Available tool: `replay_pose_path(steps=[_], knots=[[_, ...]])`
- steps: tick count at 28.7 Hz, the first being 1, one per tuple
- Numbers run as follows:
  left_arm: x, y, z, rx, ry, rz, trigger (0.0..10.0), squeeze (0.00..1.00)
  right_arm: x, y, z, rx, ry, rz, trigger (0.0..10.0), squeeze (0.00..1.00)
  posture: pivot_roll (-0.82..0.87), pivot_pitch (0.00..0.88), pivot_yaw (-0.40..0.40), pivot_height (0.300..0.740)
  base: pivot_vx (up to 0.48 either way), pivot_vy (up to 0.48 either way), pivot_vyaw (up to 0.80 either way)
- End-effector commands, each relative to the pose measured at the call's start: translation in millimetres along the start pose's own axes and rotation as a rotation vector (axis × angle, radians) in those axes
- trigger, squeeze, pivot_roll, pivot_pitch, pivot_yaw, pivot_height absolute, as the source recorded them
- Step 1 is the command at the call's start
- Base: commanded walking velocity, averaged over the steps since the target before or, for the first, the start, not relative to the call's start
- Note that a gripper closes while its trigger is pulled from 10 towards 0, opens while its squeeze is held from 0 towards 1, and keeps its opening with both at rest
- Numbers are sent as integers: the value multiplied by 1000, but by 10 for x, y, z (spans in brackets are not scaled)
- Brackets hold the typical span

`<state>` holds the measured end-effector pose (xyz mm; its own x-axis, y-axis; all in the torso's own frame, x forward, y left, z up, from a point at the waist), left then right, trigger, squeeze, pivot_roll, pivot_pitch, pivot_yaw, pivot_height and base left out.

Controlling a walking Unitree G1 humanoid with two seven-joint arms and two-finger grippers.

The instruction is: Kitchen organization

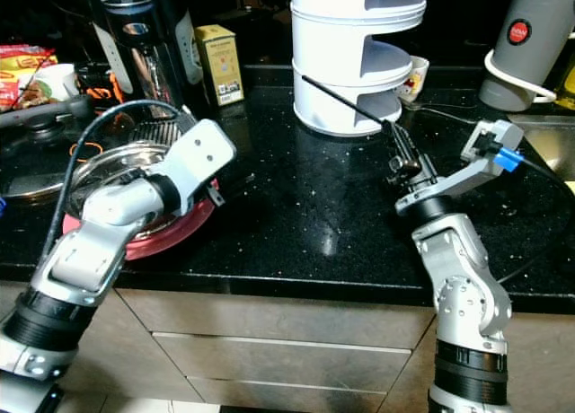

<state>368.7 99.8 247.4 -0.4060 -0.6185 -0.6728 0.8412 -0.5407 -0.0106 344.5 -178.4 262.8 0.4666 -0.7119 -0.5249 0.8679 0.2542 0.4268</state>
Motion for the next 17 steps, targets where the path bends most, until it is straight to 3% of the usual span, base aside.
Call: replay_pose_path(steps=[1,11,17], knots=[[-67,-18,48,9,-11,14,10000,0,-27,-18,-5,0,-1,4,10000,0,-76,0,17,740,0,0,0],[-279,-174,-50,-69,-33,15,10000,0,-16,-22,-5,-1,3,0,10000,0,-69,0,13,740,0,0,0],[-320,-237,-169,-122,-48,-17,10000,0,-16,-11,-7,0,6,2,10000,0,-70,0,13,740,0,0,0]])
Point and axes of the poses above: a point about 5 cm out from each wrist's last joint towards the gripper, its own y axis pointing out of the wrist towards the gripper, its own z axis along the axis of the wrist's last joint, x = y × z, the point moved 5 cm from there along y, pointing out of the wrist towards the gripper, and after that the axes turned 6 degrees about y, right-handed, at the moved point
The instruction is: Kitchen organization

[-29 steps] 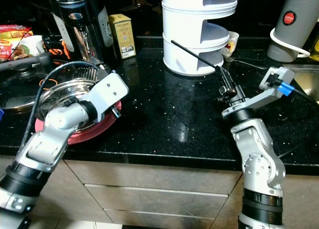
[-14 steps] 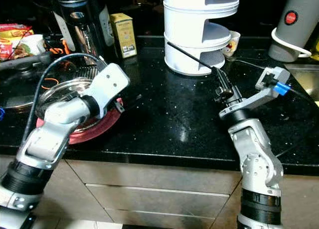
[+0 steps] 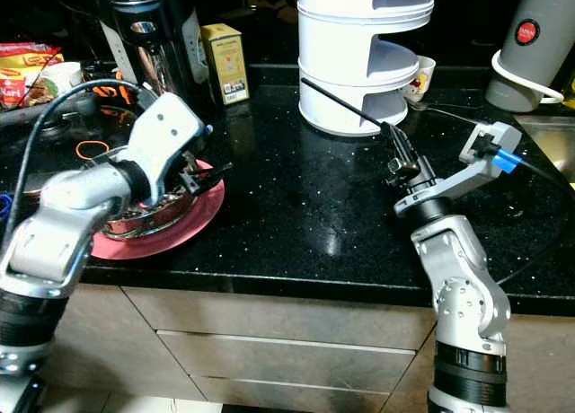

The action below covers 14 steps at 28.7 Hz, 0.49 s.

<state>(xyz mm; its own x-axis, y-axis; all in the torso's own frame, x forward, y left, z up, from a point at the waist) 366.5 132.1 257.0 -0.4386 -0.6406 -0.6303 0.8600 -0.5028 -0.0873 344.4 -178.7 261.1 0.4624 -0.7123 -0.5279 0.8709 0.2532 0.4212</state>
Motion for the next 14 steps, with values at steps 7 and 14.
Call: replay_pose_path(steps=[7,14], knots=[[-73,-41,-64,-48,3,-6,10000,0,-21,-4,18,6,0,4,10000,0,-75,0,14,740,0,0,0],[-103,-50,-49,-52,-4,12,10000,0,-12,-12,18,5,-3,1,10000,0,-76,0,13,740,0,0,0]])
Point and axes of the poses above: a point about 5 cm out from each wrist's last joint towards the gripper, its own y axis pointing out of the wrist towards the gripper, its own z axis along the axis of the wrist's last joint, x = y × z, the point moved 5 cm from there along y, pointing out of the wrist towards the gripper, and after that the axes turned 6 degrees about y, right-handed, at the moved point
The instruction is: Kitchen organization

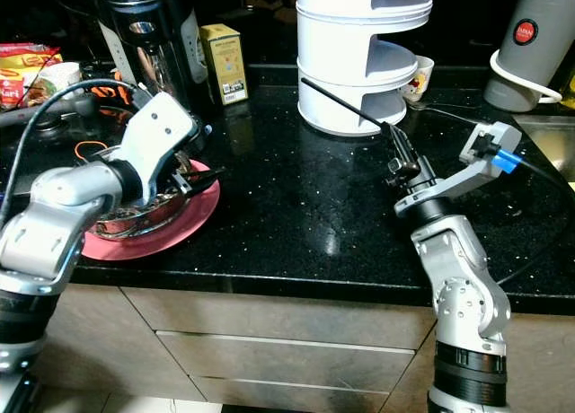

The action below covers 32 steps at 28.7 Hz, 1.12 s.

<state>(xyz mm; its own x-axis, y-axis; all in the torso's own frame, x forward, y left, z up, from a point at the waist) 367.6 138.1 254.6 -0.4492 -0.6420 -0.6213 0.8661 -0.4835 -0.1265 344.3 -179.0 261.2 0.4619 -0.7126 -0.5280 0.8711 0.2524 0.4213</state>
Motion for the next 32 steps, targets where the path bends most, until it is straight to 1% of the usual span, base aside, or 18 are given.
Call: replay_pose_path(steps=[1,5,6,8,10,13,16,18,19,22,25,26,28,32], knots=[[-74,-33,6,-9,6,22,10000,0,-13,-11,16,5,-2,1,10000,0,-76,0,13,740,0,0,0],[-73,-42,-24,-25,10,23,10000,0,-12,-10,10,4,-3,1,10000,0,-74,0,10,740,0,0,0],[-74,-45,-50,-38,23,23,4078,0,-13,-8,7,3,-2,2,10000,0,-72,0,9,740,0,0,0],[-75,-47,-68,-46,33,23,4078,0,-14,-6,6,3,-2,2,10000,0,-72,0,9,740,0,0,0],[-86,-52,-87,-58,53,27,0,0,-15,-3,4,3,-2,2,10000,0,-73,0,10,740,0,0,0],[-131,-58,-91,-65,73,47,0,0,-10,-6,-2,4,-1,-1,10000,0,-73,0,12,740,0,0,0],[-214,-59,-57,-54,87,88,0,0,-1,-13,-10,4,0,-5,10000,0,-74,0,15,740,0,0,0],[-299,-64,-14,-39,95,130,0,0,2,-13,-12,4,-1,-7,10000,0,-74,0,15,740,0,0,0],[-299,-64,-14,-39,95,130,0,0,2,-13,-12,4,-1,-7,10000,0,-74,0,15,740,0,0,0],[-442,-87,52,-16,103,198,0,0,8,-12,-13,5,-1,-9,10000,0,-73,0,15,740,0,0,0],[-530,-117,105,6,100,241,0,0,11,-16,-14,6,-1,-10,10000,0,-71,0,15,740,0,0,0],[-530,-117,105,6,100,241,0,0,11,-16,-14,6,-1,-10,10000,0,-71,0,15,740,0,0,0],[-596,-140,161,32,90,274,0,0,11,-18,-25,4,0,-10,10000,0,-70,0,14,740,0,0,0],[-627,-146,214,60,80,290,0,0,7,-16,-38,1,2,-8,10000,0,-70,0,13,740,0,0,0]])
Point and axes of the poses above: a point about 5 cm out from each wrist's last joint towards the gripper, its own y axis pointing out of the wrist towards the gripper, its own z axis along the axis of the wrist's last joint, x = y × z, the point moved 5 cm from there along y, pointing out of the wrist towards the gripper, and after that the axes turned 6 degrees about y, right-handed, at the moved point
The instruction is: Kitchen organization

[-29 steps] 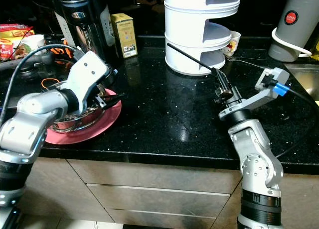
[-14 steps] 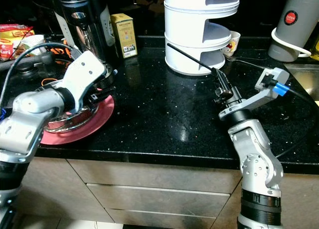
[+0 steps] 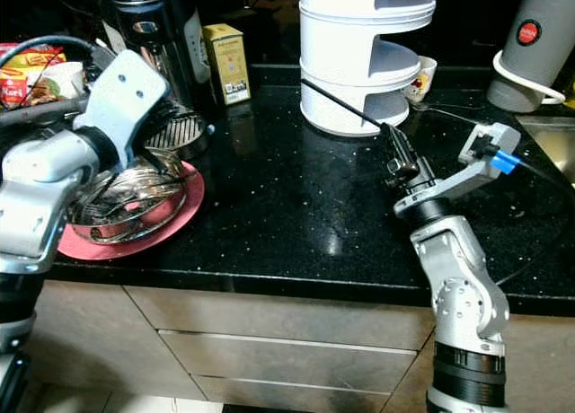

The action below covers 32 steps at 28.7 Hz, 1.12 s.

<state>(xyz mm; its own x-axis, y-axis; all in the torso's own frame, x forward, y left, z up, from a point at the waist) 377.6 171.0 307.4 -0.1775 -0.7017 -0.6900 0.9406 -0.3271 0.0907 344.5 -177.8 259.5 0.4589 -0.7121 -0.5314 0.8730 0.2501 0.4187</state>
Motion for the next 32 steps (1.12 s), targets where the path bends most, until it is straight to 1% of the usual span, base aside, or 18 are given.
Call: replay_pose_path(steps=[1,5,9,11,12,13,16,17,18,20,23,24,26,27,29,30,31,32], knots=[[-53,9,37,21,-11,20,0,0,4,-13,-20,2,0,-3,10000,0,-70,0,13,740,0,0,0],[-79,18,103,54,-37,30,0,0,2,-8,-20,2,1,-3,10000,0,-71,0,14,740,0,0,0],[-174,2,392,206,-123,60,0,0,3,-8,-12,7,4,-4,10000,0,-72,0,14,740,0,0,0],[-270,-45,602,316,-188,87,0,0,15,-7,17,22,14,-11,10000,0,-72,0,14,740,0,0,0],[-270,-45,602,316,-188,87,0,0,15,-7,17,22,14,-11,10000,0,-72,0,14,740,0,0,0],[-322,-84,713,381,-227,98,0,0,23,-13,44,35,25,-14,10000,0,-71,0,17,740,0,0,0],[-380,-130,821,442,-267,109,0,0,31,-20,76,50,38,-17,10000,0,-71,0,17,740,0,0,0],[-460,-202,967,526,-315,120,0,0,45,-26,115,62,42,-18,10000,0,-71,0,17,740,0,0,0],[-460,-202,967,526,-315,120,0,0,45,-26,115,62,42,-18,10000,0,-71,0,17,740,0,0,0],[-530,-275,1095,599,-343,130,0,0,58,-28,141,71,42,-21,10000,0,-72,0,19,740,0,0,0],[-551,-347,1225,669,-346,131,0,0,74,-31,167,80,43,-24,10000,0,-71,0,18,740,0,0,0],[-531,-354,1248,678,-326,131,2235,0,77,-31,171,82,44,-24,10000,0,-71,0,19,740,0,0,0],[-517,-356,1262,683,-312,131,2235,0,80,-31,175,83,44,-24,10000,0,-71,0,19,740,0,0,0],[-498,-346,1264,673,-271,143,8118,0,81,-32,177,84,44,-24,10000,0,-71,0,20,740,0,0,0],[-486,-342,1265,666,-245,150,8118,0,81,-32,180,85,45,-23,10000,0,-71,0,20,740,0,0,0],[-461,-332,1267,657,-202,159,10000,0,81,-33,183,87,47,-22,10000,0,-70,0,21,740,0,0,0],[-461,-332,1267,657,-202,159,10000,0,81,-33,183,87,47,-22,10000,0,-70,0,21,740,0,0,0],[-423,-315,1258,640,-142,172,10000,0,80,-34,185,89,49,-21,10000,0,-70,0,22,740,0,0,0]])
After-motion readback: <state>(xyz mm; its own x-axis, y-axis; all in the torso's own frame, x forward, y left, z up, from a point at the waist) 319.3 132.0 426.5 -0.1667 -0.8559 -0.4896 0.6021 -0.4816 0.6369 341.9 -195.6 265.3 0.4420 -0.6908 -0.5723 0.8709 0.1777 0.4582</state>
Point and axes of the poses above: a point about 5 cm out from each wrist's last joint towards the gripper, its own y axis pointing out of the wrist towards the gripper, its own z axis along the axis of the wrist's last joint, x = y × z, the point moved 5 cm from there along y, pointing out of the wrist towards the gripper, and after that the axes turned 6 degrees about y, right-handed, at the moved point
